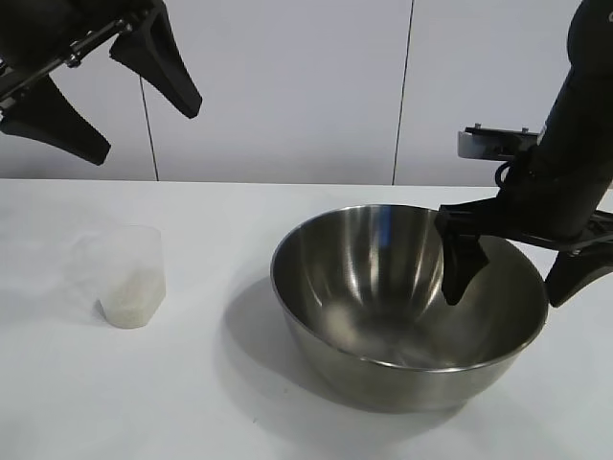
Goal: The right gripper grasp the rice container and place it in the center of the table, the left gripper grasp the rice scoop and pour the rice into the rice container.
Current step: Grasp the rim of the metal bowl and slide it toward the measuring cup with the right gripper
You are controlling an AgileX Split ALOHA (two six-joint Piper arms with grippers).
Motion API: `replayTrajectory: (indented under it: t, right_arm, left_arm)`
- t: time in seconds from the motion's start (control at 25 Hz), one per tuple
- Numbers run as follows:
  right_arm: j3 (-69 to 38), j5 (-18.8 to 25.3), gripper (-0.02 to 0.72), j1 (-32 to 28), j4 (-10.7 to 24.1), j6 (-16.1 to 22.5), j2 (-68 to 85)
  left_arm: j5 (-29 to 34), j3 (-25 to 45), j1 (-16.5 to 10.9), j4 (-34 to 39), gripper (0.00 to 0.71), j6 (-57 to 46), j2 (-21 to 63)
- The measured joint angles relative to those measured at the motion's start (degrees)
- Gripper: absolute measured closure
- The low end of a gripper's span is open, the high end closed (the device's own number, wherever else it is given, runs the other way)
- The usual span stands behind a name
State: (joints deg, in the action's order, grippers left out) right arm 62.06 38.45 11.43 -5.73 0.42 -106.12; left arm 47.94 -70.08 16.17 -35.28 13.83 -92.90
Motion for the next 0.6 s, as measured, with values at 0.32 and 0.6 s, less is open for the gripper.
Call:
replayTrajectory:
  t: [0.32, 0.6]
  right_arm:
    - [0.00, -0.89, 0.504, 0.00, -3.01, 0.00, -2.77]
    - [0.00, -0.89, 0.690, 0.00, -7.32, -0.42, -1.22]
  left_arm:
    - [0.00, 0.00, 0.00, 0.00, 0.023, 0.00, 0.00]
    - [0.00, 0.00, 0.00, 0.00, 0.023, 0.00, 0.00]
